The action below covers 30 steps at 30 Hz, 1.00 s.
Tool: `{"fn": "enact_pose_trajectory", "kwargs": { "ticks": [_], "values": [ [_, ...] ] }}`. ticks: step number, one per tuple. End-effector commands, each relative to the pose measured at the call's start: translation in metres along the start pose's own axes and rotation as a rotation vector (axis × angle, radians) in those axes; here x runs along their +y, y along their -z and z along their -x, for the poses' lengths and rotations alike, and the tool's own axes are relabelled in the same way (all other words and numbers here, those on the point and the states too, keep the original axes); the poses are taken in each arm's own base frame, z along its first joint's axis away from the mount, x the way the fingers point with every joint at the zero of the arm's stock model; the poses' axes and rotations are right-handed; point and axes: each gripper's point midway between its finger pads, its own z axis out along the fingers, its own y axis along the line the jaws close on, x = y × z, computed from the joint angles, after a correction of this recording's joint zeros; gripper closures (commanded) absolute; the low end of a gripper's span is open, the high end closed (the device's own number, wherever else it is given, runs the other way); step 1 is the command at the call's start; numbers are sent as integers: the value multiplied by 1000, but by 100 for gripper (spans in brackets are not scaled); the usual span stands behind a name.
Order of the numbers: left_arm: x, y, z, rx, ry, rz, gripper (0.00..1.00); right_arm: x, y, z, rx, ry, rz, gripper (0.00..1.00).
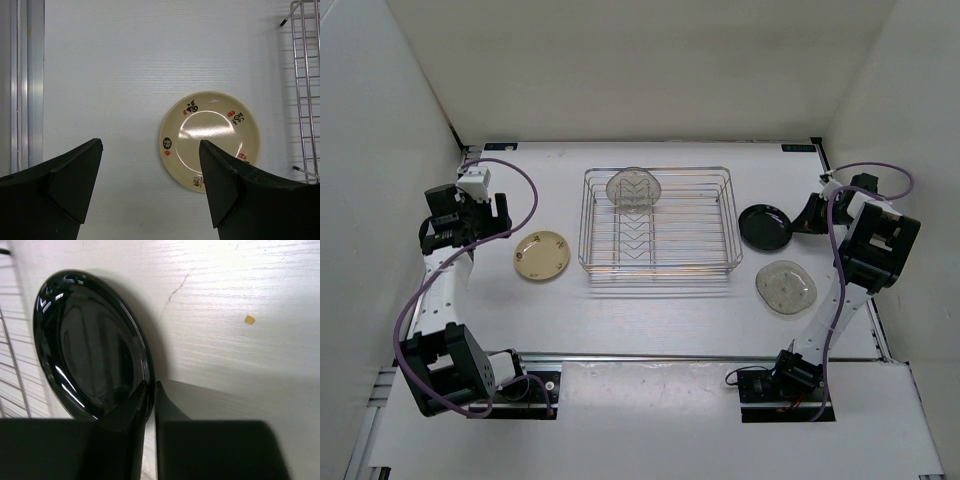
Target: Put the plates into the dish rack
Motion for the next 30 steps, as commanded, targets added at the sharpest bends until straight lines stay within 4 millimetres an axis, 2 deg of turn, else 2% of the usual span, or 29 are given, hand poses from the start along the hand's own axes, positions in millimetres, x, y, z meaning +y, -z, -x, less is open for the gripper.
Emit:
{"fn": "enact_pose_trajectory", "kwargs": {
  "ticks": [1, 7, 10, 11, 12, 13, 18, 21, 22, 23, 25, 26, 27, 28, 29, 30],
  "values": [
    [-4, 9, 6, -32, 3, -12, 11, -1, -1, -2, 8, 4, 6, 100],
    [-4, 11, 1, -28, 3, -3, 11, 5, 7, -4, 0, 12, -5, 100],
    [-5, 12, -1, -28, 3, -3, 11, 6, 23, 9, -66, 71, -69, 100],
    [-5, 12, -1, -28, 3, -3, 11, 6, 38, 19, -103, 103, -128, 100],
    [-3, 14, 1, -35, 1, 7, 11, 6, 44, 20, -119, 116, -155, 100],
    [-1, 15, -2, -26, 8, 13, 11, 6, 53, 32, -159, 154, -190, 100],
    [-3, 14, -6, -20, 11, 3, 11, 22, 120, 75, -310, 285, -402, 100],
    [-5, 16, -3, -31, 8, -6, 10, 43, 166, 107, -406, 398, -540, 100],
    [-5, 16, -3, -30, 17, -6, 10, 62, 183, 120, -442, 467, -569, 100],
    [-6, 17, -5, -30, 17, -6, 8, 70, 194, 127, -464, 497, -597, 100],
    [-8, 20, -3, -42, 14, -13, 7, 97, 206, 139, -497, 572, -629, 100],
    [-8, 20, -2, -42, 14, -13, 7, 110, 227, 149, -532, 629, -693, 100],
    [-8, 20, -2, -42, 14, -13, 6, 133, 226, 154, -545, 689, -694, 100],
    [-8, 22, 0, -51, 11, -11, 6, 146, 232, 158, -557, 730, -718, 100],
    [-9, 21, -4, -42, 14, -13, 5, 174, 243, 169, -603, 818, -770, 100],
    [-9, 23, -3, -51, 11, -11, 5, 189, 249, 174, -627, 866, -796, 100]
  ]
}}
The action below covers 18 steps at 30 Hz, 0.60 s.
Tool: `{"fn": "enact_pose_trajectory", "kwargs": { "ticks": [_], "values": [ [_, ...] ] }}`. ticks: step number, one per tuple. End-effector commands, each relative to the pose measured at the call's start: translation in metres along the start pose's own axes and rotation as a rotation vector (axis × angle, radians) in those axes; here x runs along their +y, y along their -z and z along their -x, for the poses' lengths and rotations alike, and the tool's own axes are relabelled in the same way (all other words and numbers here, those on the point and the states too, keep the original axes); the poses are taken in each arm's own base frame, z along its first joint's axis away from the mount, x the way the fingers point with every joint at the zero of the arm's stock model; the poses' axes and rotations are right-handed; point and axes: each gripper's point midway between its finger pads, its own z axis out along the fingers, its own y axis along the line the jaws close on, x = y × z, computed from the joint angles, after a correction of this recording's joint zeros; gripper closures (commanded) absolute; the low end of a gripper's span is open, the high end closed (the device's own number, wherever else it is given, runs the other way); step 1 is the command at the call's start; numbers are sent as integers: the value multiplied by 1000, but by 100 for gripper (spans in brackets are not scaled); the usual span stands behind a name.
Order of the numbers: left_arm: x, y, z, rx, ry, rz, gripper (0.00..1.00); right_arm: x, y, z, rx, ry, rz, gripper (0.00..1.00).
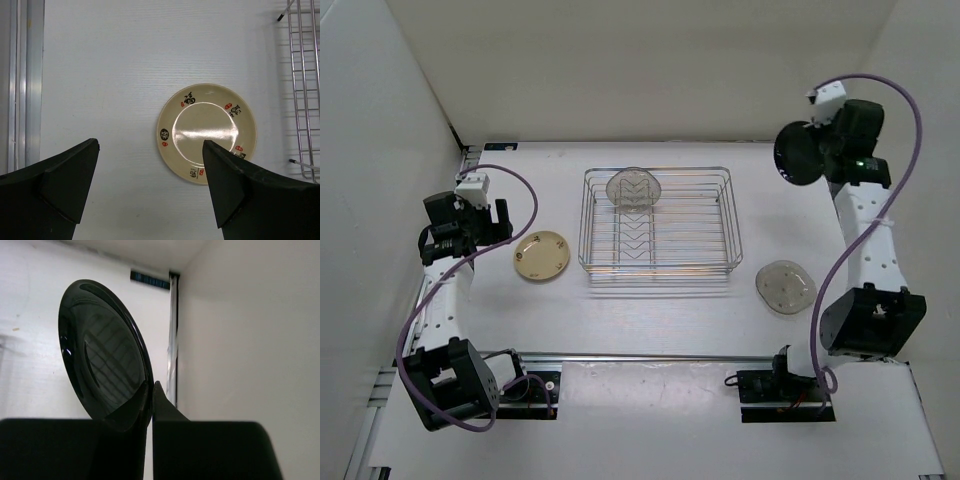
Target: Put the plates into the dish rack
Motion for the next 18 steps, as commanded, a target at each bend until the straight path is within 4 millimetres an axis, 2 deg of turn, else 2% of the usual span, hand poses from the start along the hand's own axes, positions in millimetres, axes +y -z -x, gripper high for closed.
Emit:
{"fn": "enact_pose_trajectory", "kwargs": {
  "ticks": [1, 2, 4, 5, 6, 7, 9, 10, 11, 13, 14, 15, 16, 17, 18],
  "values": [
    [-6, 10, 6, -41, -1, -18, 5, -15, 38, 77, -143, 258, -193, 100],
    [-5, 10, 6, -41, -10, -18, 5, 5, 43, 102, -207, 312, -195, 100],
    [-6, 13, 8, -50, -13, -16, 5, 16, 52, 119, -236, 400, -253, 100],
    [-6, 13, 8, -50, -13, -16, 5, 39, 54, 135, -287, 500, -254, 100],
    [-6, 13, 6, -41, -10, -18, 5, 51, 55, 141, -306, 548, -261, 100],
    [-6, 13, 6, -41, -10, -18, 5, 73, 58, 149, -344, 600, -249, 100],
    [-6, 13, 6, -41, -10, -18, 4, 93, 57, 155, -388, 701, -281, 100],
    [-6, 13, 6, -41, -10, -18, 4, 112, 61, 160, -426, 733, -264, 100],
    [-6, 13, 6, -41, -10, -18, 4, 124, 60, 159, -437, 783, -260, 100],
    [-6, 13, 6, -41, -10, -18, 4, 151, 69, 169, -509, 811, -233, 100],
    [-6, 13, 6, -41, -19, -18, 4, 162, 67, 164, -513, 846, -221, 100],
    [-6, 13, 6, -41, -20, -18, 4, 179, 74, 169, -556, 860, -201, 100],
    [-6, 13, 6, -41, -20, -18, 4, 187, 76, 168, -569, 876, -195, 100],
    [-6, 13, 6, -41, -20, -18, 4, 199, 74, 163, -579, 927, -181, 100],
    [-6, 13, 6, -41, -20, -18, 4, 210, 81, 167, -616, 933, -181, 100]
  ]
}}
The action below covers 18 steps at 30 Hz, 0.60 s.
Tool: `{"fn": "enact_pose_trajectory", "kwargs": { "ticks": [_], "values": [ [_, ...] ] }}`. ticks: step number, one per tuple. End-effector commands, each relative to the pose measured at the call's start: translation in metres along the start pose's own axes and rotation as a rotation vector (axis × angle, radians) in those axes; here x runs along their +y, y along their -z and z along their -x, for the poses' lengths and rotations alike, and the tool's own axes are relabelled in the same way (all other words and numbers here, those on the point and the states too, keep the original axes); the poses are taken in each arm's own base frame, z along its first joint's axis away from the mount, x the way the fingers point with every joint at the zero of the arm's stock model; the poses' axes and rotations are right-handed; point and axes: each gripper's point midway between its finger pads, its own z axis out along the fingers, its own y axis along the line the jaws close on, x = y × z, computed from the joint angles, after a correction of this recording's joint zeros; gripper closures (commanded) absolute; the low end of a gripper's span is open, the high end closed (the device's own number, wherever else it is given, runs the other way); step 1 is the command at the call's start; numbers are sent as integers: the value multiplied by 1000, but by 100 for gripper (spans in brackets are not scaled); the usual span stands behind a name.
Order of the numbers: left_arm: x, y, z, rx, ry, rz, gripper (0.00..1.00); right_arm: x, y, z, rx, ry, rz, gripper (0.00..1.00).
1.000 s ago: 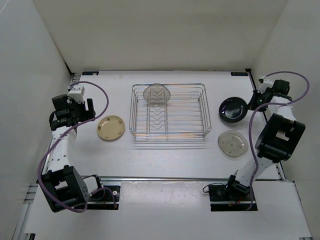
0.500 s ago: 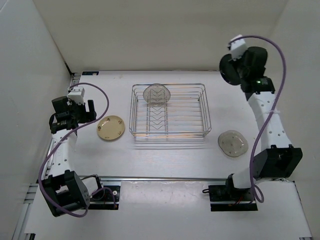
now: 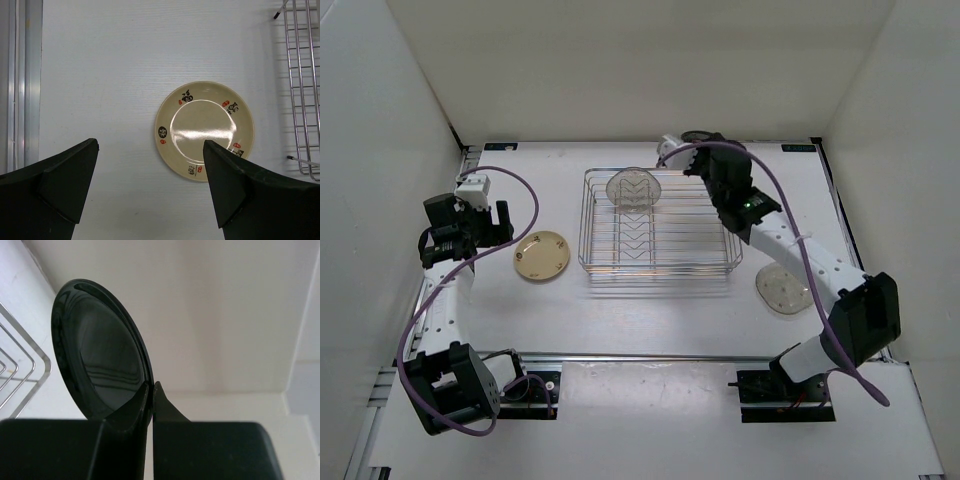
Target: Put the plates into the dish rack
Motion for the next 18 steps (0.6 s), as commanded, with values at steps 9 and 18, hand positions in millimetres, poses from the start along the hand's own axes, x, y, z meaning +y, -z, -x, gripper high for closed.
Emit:
{"fn": "enact_pose_trajectory", "kwargs": {
  "ticks": [9, 18],
  "values": [
    [-1, 5, 8, -25, -20, -13, 4, 1, 13, 103, -255, 105, -60, 100],
    [-1, 9, 8, -36, -33, -1, 2, 45, 17, 152, -399, 104, 58, 100]
  ]
}}
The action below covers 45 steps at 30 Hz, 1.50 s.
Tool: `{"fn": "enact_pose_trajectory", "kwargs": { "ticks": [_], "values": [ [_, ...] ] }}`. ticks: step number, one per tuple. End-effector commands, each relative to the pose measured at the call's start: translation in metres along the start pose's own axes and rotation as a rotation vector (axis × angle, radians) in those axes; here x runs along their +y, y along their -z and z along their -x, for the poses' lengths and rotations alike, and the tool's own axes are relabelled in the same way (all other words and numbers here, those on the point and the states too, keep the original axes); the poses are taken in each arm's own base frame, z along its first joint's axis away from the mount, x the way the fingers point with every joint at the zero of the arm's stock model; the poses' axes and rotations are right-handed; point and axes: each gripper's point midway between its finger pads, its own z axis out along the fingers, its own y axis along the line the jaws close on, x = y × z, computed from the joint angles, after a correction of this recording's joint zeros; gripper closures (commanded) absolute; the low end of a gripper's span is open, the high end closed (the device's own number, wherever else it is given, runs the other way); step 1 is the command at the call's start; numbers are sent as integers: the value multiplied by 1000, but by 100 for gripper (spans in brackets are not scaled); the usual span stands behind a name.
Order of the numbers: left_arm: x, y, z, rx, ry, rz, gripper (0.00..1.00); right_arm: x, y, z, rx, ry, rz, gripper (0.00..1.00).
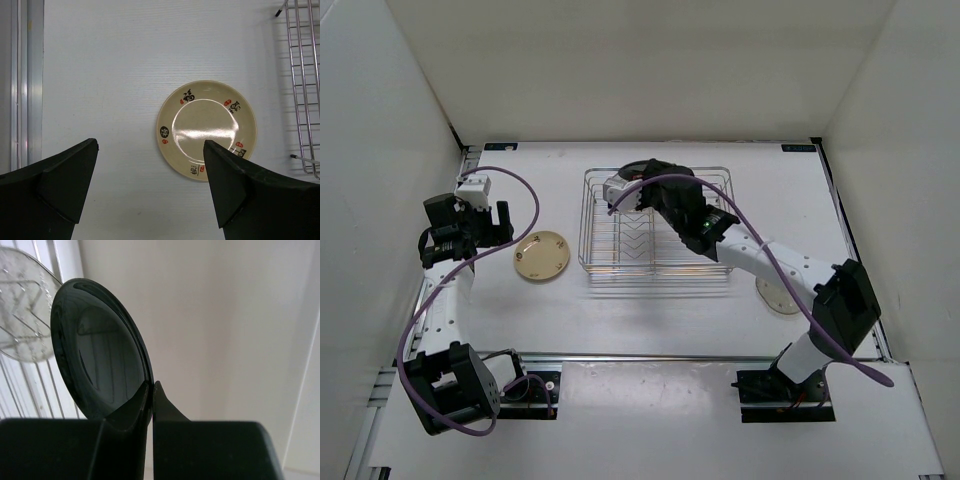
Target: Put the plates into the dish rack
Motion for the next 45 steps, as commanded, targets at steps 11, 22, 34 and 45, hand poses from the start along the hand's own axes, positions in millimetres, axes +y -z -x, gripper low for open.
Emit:
{"fn": "enact_pose_trajectory", "kwargs": {
  "ticks": [11, 22, 34, 45],
  "values": [
    [0, 9, 1, -24, -31, 7, 2, -8, -12, 30, -159, -88, -1, 100],
    [2, 11, 0, -20, -31, 25, 2, -8, -29, 24, -228, -116, 8, 100],
    [3, 8, 0, -11, -28, 23, 1, 0, -49, 17, -288, -129, 37, 100],
    [3, 4, -4, 6, -23, 18, 1, -22, -71, 17, -287, -160, 11, 100]
  ]
}}
